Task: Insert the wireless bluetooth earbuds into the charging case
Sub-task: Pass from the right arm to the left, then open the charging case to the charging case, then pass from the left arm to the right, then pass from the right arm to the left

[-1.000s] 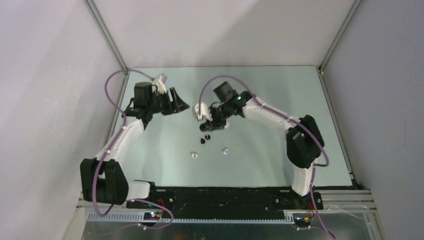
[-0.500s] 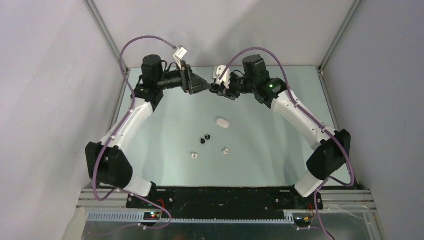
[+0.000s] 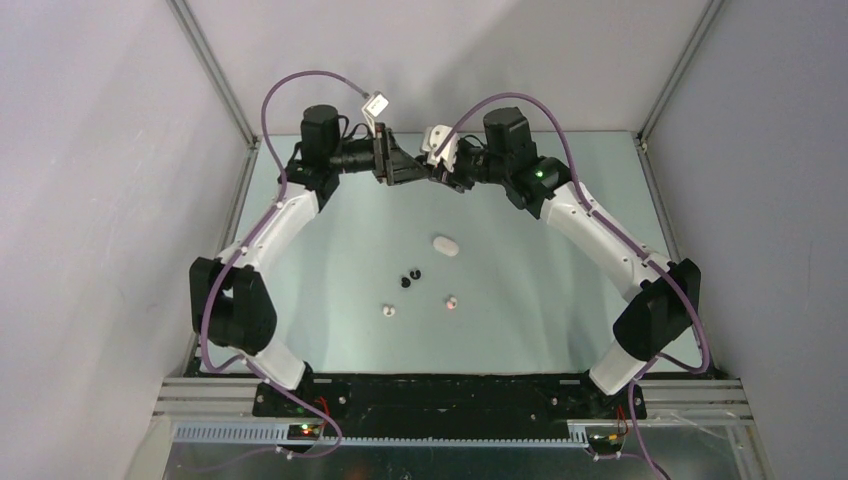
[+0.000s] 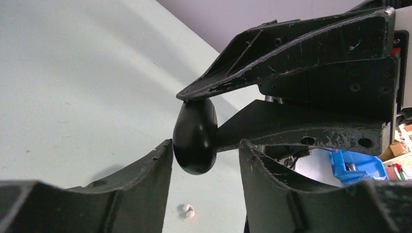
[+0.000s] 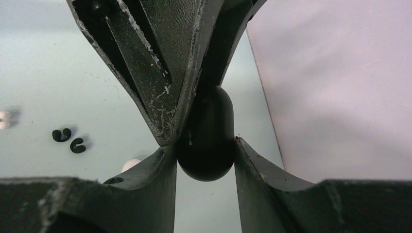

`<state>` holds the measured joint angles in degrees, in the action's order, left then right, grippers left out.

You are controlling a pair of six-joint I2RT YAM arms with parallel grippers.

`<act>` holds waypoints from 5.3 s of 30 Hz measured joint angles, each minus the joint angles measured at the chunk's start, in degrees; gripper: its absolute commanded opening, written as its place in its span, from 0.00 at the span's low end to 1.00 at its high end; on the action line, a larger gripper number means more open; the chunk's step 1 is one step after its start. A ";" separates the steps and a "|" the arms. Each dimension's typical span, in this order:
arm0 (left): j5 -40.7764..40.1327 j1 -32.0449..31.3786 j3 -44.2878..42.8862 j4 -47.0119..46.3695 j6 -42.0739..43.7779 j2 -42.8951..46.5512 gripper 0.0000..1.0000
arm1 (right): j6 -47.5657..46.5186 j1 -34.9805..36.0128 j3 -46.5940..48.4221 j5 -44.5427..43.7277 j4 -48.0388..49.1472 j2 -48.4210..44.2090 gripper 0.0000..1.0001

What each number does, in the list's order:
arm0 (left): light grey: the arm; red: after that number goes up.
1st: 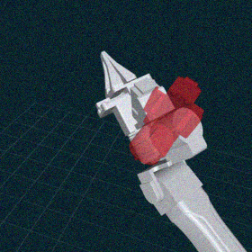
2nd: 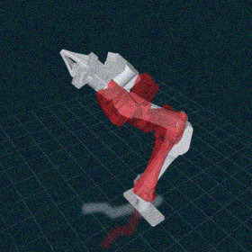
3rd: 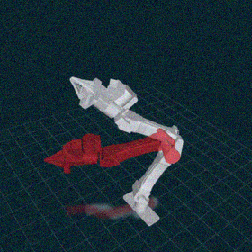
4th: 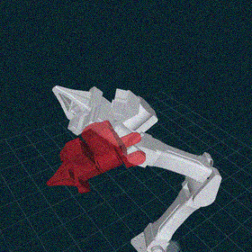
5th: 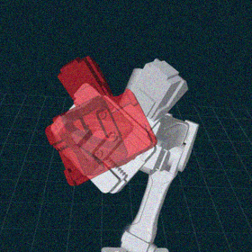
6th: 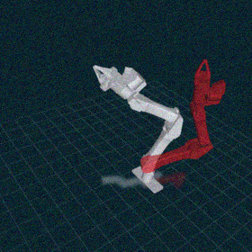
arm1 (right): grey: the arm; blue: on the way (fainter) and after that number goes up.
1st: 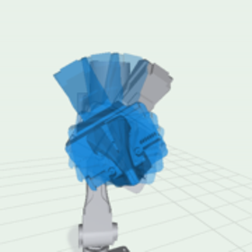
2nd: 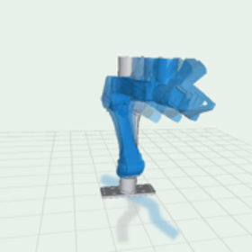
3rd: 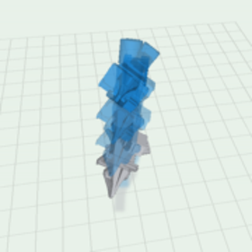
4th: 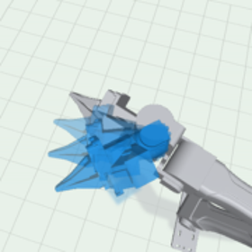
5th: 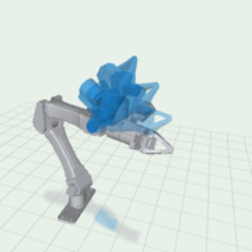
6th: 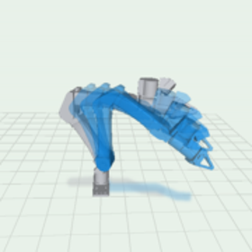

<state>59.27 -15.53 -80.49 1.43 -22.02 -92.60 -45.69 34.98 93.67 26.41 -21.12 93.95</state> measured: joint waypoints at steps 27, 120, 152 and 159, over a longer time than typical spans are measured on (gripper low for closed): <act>6.99 0.07 0.13 0.00 5.95 -1.09 0.00 | 8.61 -4.74 2.51 12.90 -4.87 0.28 0.94; -7.87 -2.03 5.73 5.35 17.57 9.99 0.71 | -7.96 1.25 4.55 0.59 -10.21 -0.50 0.00; 0.98 0.92 -1.11 10.38 2.51 1.70 0.40 | -18.18 3.61 0.85 -5.05 -7.28 -1.90 0.00; 1.66 0.66 -2.60 11.54 2.51 0.98 0.28 | -18.67 3.98 0.85 -5.60 -7.23 -1.90 0.00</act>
<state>60.93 -14.87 -83.09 12.97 -19.51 -91.61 -64.36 38.96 94.52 20.82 -28.36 92.05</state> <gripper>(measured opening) 0.326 0.022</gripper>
